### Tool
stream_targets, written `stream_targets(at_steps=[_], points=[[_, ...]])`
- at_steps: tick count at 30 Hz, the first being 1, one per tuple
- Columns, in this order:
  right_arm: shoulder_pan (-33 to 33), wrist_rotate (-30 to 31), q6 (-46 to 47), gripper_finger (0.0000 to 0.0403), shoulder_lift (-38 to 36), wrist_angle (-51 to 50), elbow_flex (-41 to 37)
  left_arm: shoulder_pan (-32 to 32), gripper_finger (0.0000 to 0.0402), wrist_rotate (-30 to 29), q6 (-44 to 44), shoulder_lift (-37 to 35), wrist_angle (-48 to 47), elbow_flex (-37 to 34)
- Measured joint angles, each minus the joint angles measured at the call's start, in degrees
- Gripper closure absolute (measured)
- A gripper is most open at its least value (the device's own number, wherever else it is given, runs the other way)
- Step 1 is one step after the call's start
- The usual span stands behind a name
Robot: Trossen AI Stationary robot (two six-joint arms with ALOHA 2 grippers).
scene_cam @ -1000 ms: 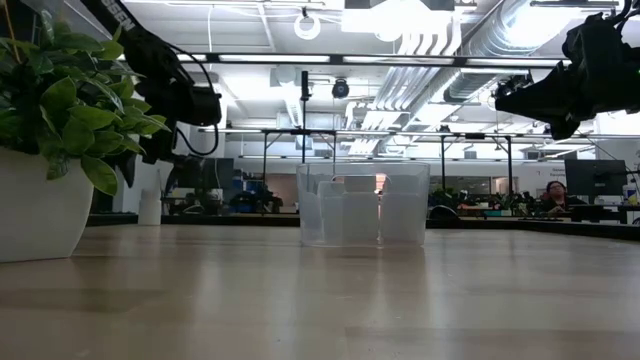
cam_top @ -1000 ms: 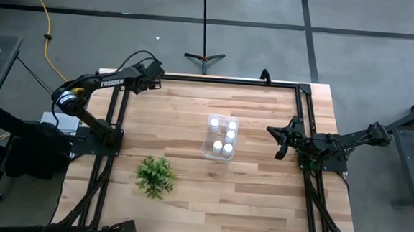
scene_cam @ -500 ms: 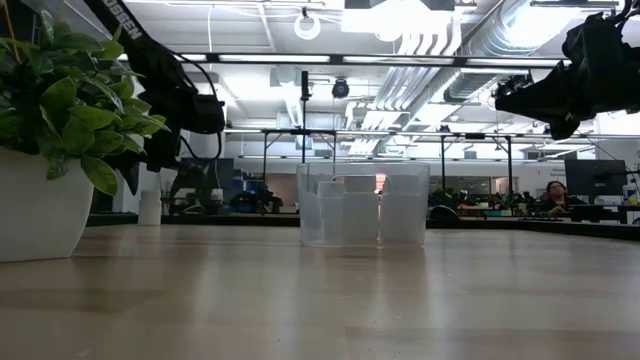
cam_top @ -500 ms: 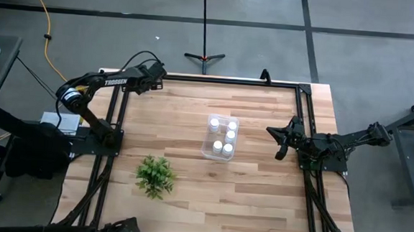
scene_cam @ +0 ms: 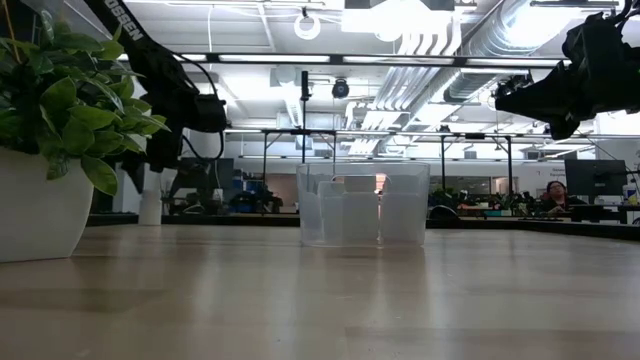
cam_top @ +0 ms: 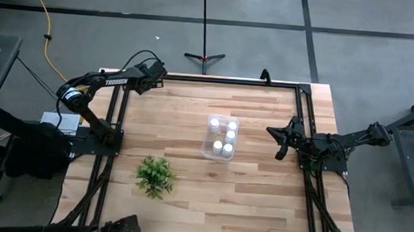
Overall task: Pick and place pill bottles into a basket
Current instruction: Put the white medicine bottle into the transparent bin
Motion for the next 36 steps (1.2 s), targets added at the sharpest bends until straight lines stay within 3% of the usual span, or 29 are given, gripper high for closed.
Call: stream_targets(at_steps=[7,19,36], points=[[0.0,0.0,0.0,0.0402,0.0,0.0,0.0,0.0,0.0127,-0.1,1.4,0.2,0.4,0.0],[0.0,0.0,0.0,0.0402,0.0,0.0,0.0,0.0,0.014,0.5,1.3,2.2,0.4,0.0],[0.0,0.0,0.0,0.0401,0.0,0.0,0.0,0.0,0.0191,2.9,4.0,2.0,0.4,0.2]])
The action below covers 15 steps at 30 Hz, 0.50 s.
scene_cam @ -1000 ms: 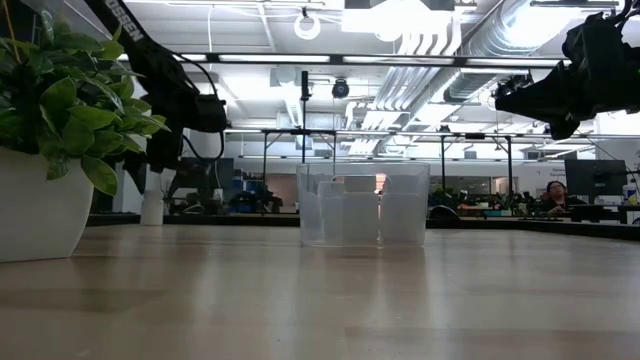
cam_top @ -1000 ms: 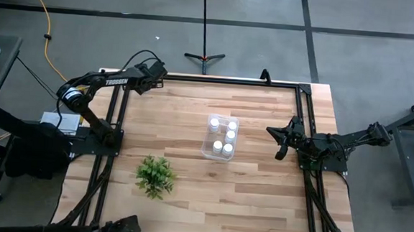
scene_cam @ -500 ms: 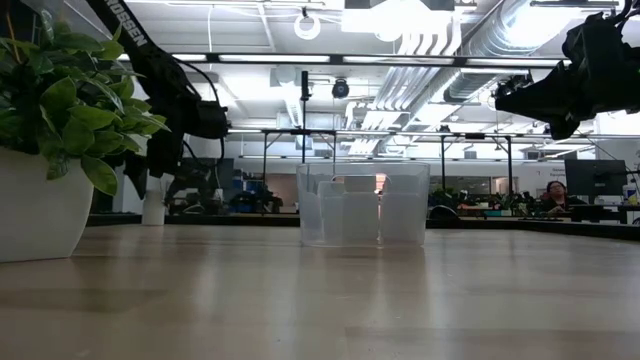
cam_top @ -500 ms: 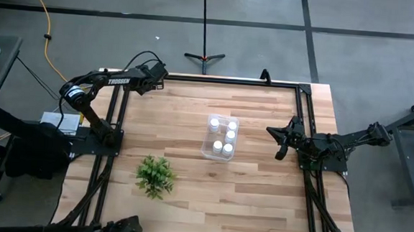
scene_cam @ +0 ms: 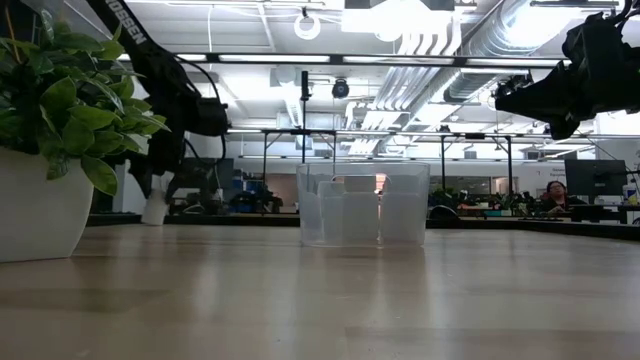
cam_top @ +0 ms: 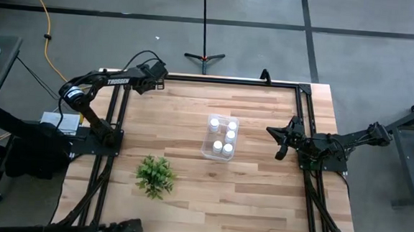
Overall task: Pick and place pill bottles into a basket
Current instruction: Put the white medicine bottle into the transparent bin
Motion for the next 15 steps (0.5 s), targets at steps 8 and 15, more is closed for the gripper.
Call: stream_targets(at_steps=[8,15], points=[[0.0,0.0,0.0,0.0401,0.0,0.0,0.0,-0.1,0.0195,6.2,2.9,-2.4,-0.1,-0.1],[0.0,0.0,0.0,0.0402,0.0,0.0,0.0,-2.5,0.0237,8.9,7.8,-6.6,0.3,-0.3]])
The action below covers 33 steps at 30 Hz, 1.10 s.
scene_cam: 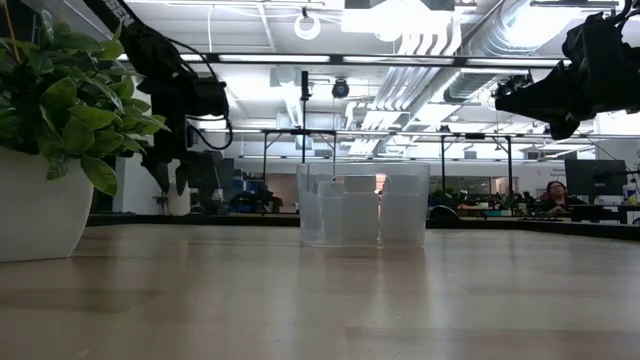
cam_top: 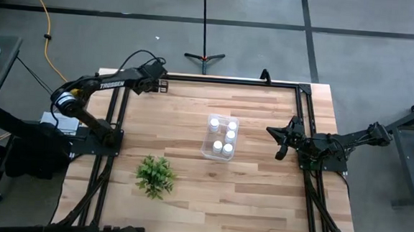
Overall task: Pick and place pill bottles into a basket
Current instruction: Put the white medicine bottle into the transparent bin
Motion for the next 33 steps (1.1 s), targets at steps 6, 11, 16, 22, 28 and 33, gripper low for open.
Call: stream_targets(at_steps=[6,11,16,22,28,33], points=[[0.0,0.0,0.0,0.0402,0.0,0.0,0.0,-1.4,0.0291,0.0,1.2,-0.6,0.1,0.0],[0.0,-1.0,0.0,0.0401,0.0,0.0,0.0,-1.3,0.036,0.8,1.2,-0.6,0.1,0.0],[0.0,-1.2,0.0,0.0401,0.0,0.0,0.0,-1.3,0.037,2.8,4.2,-0.6,2.1,0.0],[0.0,-1.2,0.0,0.0401,0.0,0.0,0.0,-1.2,0.0232,8.7,4.1,-0.6,7.3,0.1],[0.0,-1.1,0.0,0.0402,0.0,0.0,0.0,-1.3,0.0071,8.3,-1.6,-0.3,10.6,0.1],[0.0,-1.1,0.0,0.0402,0.0,0.0,0.0,-1.3,0.001,8.7,-12.4,3.8,11.7,0.2]])
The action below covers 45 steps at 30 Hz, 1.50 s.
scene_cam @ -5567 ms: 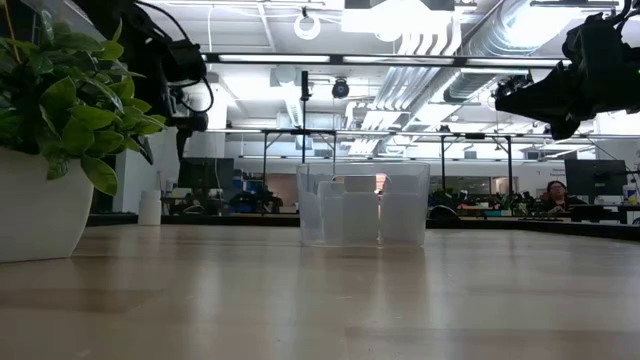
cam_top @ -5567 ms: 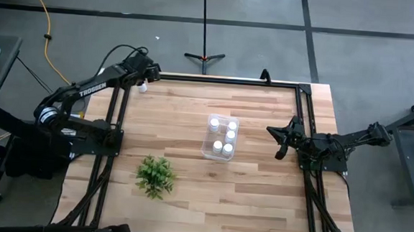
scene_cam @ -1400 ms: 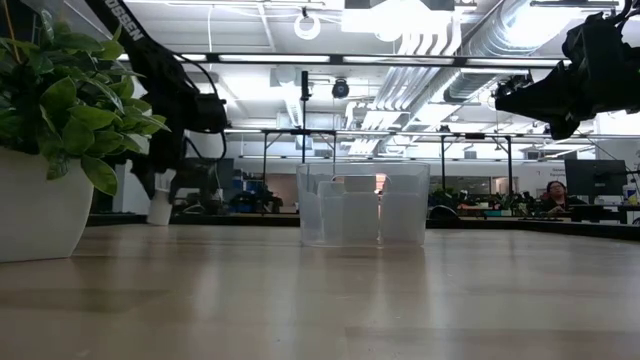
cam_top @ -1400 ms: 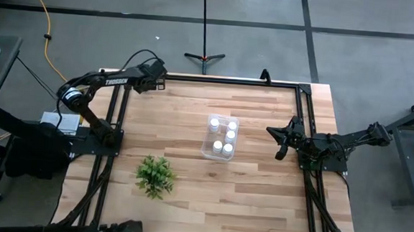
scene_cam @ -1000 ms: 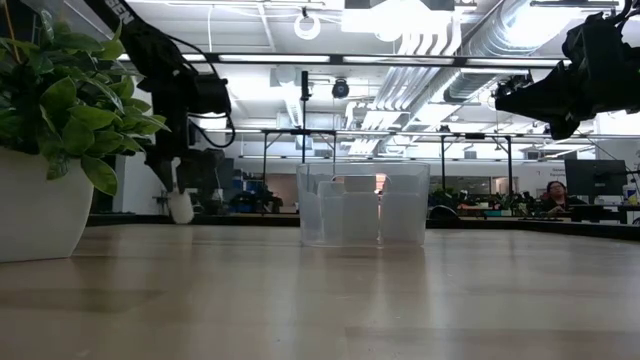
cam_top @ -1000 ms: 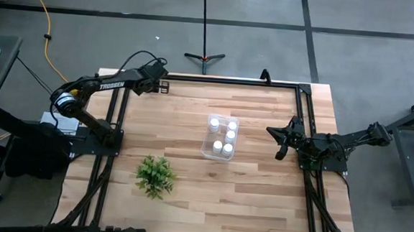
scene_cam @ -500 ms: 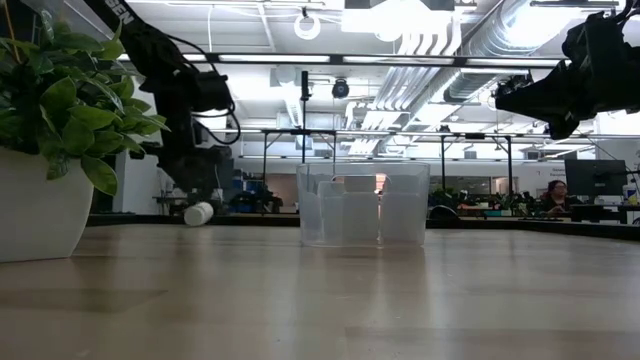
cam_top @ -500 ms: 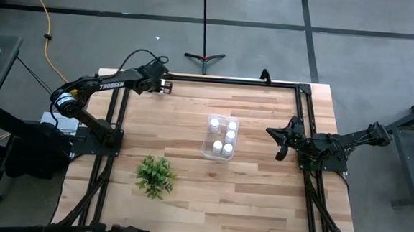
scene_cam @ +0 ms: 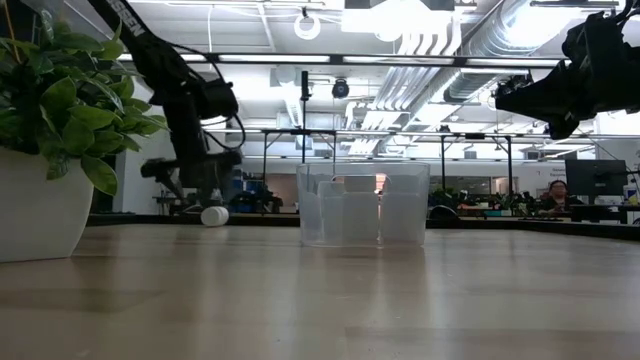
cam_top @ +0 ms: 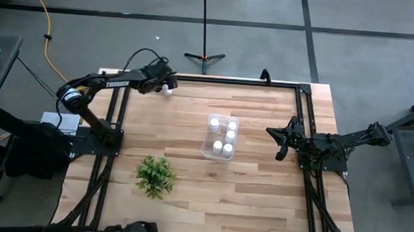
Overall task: Pick and place pill bottles into a basket
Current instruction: Put the white medicine bottle into the transparent bin
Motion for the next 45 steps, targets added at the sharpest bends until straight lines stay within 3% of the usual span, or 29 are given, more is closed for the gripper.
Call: stream_targets(at_steps=[5,15,29,40,45], points=[[0.0,0.0,0.0,0.0402,0.0,0.0,0.0,-1.3,0.001,4.1,-3.1,4.2,5.8,0.0],[0.0,-0.1,0.1,0.0401,0.0,0.0,0.0,-2.3,0.0055,3.0,-3.1,9.9,12.8,0.3],[0.0,-0.1,0.1,0.0401,0.0,0.0,0.0,-2.2,0.0117,4.2,4.8,13.7,-1.3,9.0],[0.0,0.0,0.0,0.0401,0.0,0.0,0.0,-2.2,0.0185,3.8,7.8,13.6,-8.1,9.4],[0.0,-0.1,0.2,0.0402,0.0,0.0,0.0,-2.2,0.0187,3.7,8.5,13.5,-10.1,9.4]])
